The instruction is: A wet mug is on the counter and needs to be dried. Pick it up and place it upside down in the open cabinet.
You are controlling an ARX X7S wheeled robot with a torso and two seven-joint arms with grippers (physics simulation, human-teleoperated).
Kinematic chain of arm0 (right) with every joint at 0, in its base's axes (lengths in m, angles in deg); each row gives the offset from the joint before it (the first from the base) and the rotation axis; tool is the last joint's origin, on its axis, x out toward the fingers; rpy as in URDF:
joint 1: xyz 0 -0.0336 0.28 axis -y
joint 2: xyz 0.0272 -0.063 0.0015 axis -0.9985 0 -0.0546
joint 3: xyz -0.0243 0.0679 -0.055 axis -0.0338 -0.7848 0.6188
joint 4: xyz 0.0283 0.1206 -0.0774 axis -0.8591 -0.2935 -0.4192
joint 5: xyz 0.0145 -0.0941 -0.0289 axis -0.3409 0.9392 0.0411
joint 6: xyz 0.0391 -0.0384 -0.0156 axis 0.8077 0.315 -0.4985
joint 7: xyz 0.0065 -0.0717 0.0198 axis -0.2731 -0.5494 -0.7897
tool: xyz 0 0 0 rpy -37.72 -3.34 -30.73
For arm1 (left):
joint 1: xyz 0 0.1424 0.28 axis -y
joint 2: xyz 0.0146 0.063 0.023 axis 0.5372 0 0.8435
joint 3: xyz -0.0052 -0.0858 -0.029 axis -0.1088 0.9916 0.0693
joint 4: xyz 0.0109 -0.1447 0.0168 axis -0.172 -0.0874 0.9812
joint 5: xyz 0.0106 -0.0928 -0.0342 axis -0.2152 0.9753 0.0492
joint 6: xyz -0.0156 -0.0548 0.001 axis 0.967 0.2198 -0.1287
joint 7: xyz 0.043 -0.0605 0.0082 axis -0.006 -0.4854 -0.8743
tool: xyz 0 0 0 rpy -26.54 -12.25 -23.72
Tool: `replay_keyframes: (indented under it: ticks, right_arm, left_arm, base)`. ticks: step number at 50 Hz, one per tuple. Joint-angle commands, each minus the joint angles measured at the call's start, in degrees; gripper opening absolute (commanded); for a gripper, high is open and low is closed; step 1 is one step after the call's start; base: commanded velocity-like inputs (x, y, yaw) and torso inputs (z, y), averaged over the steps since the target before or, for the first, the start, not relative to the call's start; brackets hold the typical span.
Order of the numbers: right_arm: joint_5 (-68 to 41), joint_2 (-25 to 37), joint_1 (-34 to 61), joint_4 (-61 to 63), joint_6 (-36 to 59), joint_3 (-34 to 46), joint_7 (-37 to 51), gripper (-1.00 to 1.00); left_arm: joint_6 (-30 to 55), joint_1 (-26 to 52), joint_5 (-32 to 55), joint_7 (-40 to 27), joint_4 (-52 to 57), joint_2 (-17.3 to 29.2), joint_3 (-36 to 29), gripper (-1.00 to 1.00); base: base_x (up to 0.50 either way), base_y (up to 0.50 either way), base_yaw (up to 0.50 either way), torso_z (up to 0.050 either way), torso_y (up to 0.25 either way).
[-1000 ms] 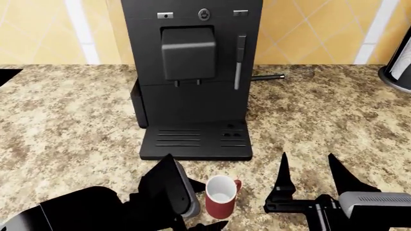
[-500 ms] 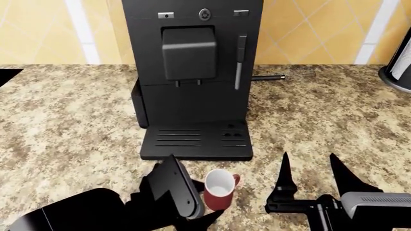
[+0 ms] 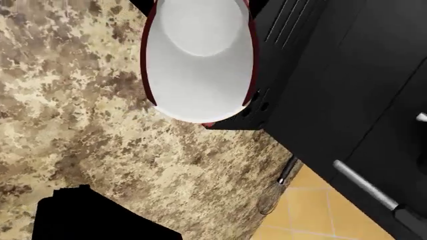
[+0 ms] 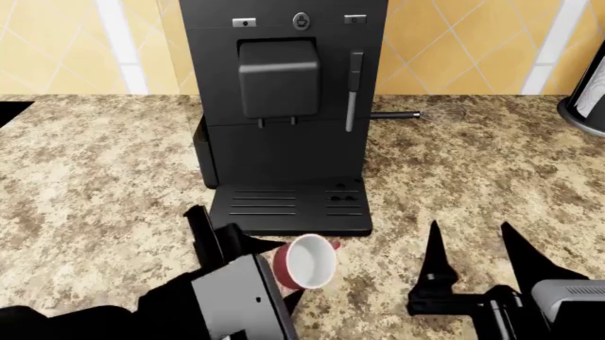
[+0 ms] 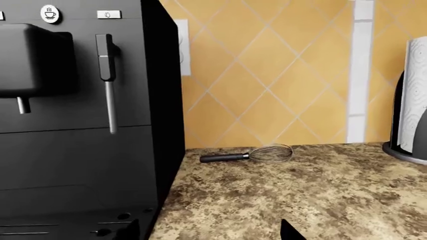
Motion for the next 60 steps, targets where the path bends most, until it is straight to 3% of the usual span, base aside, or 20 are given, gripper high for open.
replay_keyframes:
  ticks: [1, 7, 11, 15, 19, 24, 31, 36, 38, 39, 40, 42, 44, 45, 51, 60]
  right_arm:
    - [-12.44, 6.41, 1.84, 4.90, 9.65, -5.51, 0.26, 1.00]
    - [-27.24, 13.93, 4.76, 6.05, 18.28, -10.62, 1.61, 1.00]
    - [-40.36, 20.76, 7.02, 6.29, 22.68, -15.62, 5.45, 1.00]
    - [-47.43, 24.75, 8.11, 6.17, 23.89, -18.00, 8.05, 1.00]
    - [-54.94, 28.48, 9.61, 4.62, 24.26, -18.97, 9.06, 1.00]
    - [-65.41, 33.84, 12.32, 0.81, 24.43, -18.05, 7.60, 1.00]
    - [-75.81, 40.01, 18.65, -5.95, 24.88, -13.82, 4.44, 1.00]
    - [-80.14, 42.03, 19.27, -8.67, 25.03, -14.35, 1.98, 1.00]
    - [-81.82, 42.66, 19.60, -9.76, 25.11, -14.30, 0.85, 1.00]
    - [-82.60, 42.94, 19.86, -10.45, 24.90, -14.25, 0.88, 1.00]
    - [-83.62, 43.43, 20.30, -11.18, 25.00, -13.91, 0.22, 1.00]
    - [-85.75, 44.70, 21.57, -12.84, 25.38, -12.54, -1.15, 1.00]
    - [-87.76, 46.10, 23.42, -14.45, 26.23, -10.18, -3.00, 1.00]
    - [-88.74, 46.74, 24.57, -15.41, 26.75, -8.75, -4.06, 1.00]
    - [-93.47, 48.89, 30.86, -18.80, 29.21, -2.57, -8.36, 1.00]
    - [-95.33, 49.01, 37.80, -19.81, 30.46, 3.25, -7.32, 1.00]
  left_arm:
    - [-6.42, 37.21, -1.25, -28.08, 4.35, 8.30, -46.59, -1.00]
    - [-3.16, 50.90, -10.68, -44.95, 4.30, 1.88, -71.62, -1.00]
    - [2.10, 55.38, -25.13, -55.66, 3.21, -3.86, -88.81, -1.00]
    - [5.43, 58.91, -31.47, -63.78, 4.23, -8.28, -98.23, -1.00]
    - [8.63, 63.24, -28.45, -76.83, 4.26, -15.21, -106.05, -1.00]
    - [14.71, 62.01, -35.53, -80.68, 4.31, -20.24, -113.63, -1.00]
    - [15.57, 62.84, -50.86, -80.71, -1.14, -25.97, -128.53, -1.00]
    - [15.57, 64.10, -62.17, -79.53, -7.03, -27.16, -135.76, -1.00]
    - [15.57, 63.21, -78.97, -66.17, -10.19, -22.80, -140.86, -1.00]
    - [15.56, 61.73, -87.57, -57.58, -13.04, -21.74, -141.06, -1.00]
    - [12.39, 60.27, -96.16, -48.98, -17.61, -16.57, -141.06, -1.00]
    - [11.83, 59.37, -113.35, -31.79, -20.71, -14.22, -140.80, -1.00]
    - [11.72, 59.19, -130.54, -30.15, -22.33, -13.74, -139.99, -1.00]
    - [11.52, 59.16, -133.35, -30.08, -22.78, -13.54, -139.54, -1.00]
    - [10.50, 58.37, -134.86, -30.12, -23.81, -12.69, -137.37, -1.00]
    - [8.95, 57.70, -135.01, -30.18, -23.66, -11.87, -135.04, -1.00]
  base:
    - [0.00, 0.00, 0.00, 0.000, 0.000]
    - [0.00, 0.00, 0.00, 0.000, 0.000]
    - [0.00, 0.00, 0.00, 0.000, 0.000]
    - [0.00, 0.00, 0.00, 0.000, 0.000]
    - [0.00, 0.00, 0.00, 0.000, 0.000]
    - [0.00, 0.00, 0.00, 0.000, 0.000]
    - [0.00, 0.00, 0.00, 0.000, 0.000]
    - [0.00, 0.00, 0.00, 0.000, 0.000]
    - [0.00, 0.00, 0.00, 0.000, 0.000]
    - [0.00, 0.00, 0.00, 0.000, 0.000]
    - [0.00, 0.00, 0.00, 0.000, 0.000]
    - [0.00, 0.00, 0.00, 0.000, 0.000]
    - [0.00, 0.00, 0.00, 0.000, 0.000]
    - [0.00, 0.00, 0.00, 0.000, 0.000]
    - [0.00, 0.00, 0.00, 0.000, 0.000]
    - [0.00, 0.00, 0.00, 0.000, 0.000]
